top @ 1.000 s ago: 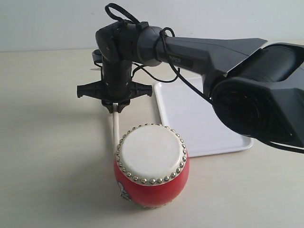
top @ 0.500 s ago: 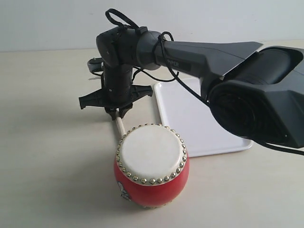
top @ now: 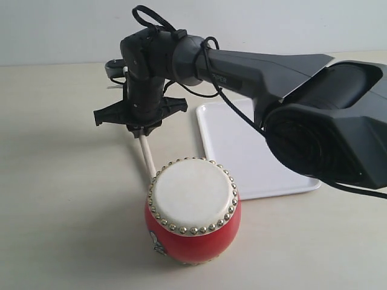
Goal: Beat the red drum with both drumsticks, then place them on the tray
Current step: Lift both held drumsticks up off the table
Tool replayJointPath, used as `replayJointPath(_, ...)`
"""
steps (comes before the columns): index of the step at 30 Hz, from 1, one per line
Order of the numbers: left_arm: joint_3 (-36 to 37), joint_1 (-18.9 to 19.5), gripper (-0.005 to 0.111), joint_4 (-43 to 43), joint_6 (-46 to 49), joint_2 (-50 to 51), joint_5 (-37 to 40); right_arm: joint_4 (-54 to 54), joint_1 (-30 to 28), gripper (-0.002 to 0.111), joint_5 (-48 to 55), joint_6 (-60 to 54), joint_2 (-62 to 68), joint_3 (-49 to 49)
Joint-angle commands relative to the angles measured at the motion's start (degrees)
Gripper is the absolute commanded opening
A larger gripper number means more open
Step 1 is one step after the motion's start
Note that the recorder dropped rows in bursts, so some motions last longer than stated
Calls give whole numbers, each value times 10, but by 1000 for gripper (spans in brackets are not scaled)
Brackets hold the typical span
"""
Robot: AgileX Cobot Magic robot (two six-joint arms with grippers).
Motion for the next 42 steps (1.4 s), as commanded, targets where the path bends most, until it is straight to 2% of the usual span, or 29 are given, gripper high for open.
replayJointPath(1, 1, -5, 0, 3, -2, -1, -6, -6, -4, 7, -8, 0, 4, -5)
replayJointPath(5, 1, -5, 0, 3, -2, -1, -6, -8, -4, 9, -5, 0, 4, -5)
replayJointPath(11, 1, -5, 0, 10, -2, -1, -7, -15, -4, 26, -5, 0, 4, -5)
replayJointPath(15, 1, -5, 0, 10, -2, -1, -7, -22, -4, 26, -3, 0, 4, -8)
replayJointPath(18, 1, -5, 0, 10, -2, -1, -7, -25, -4, 27, 27, -3, 4, -29)
replayJointPath(23, 1, -5, 0, 10, -2, -1, -7, -27, -4, 35, 135, -36, 4, -83)
replayJointPath(28, 1, -5, 0, 9, -2, -1, -5, -5, -4, 36, 135, -77, 4, -88)
replayJointPath(37, 1, -5, 0, 9, -2, -1, -5, 0, -3, 36, 135, -82, 0, -88)
replayJointPath(42, 1, -5, 0, 9, -2, -1, -1, -12, -3, 36, 135, -82, -14, -48)
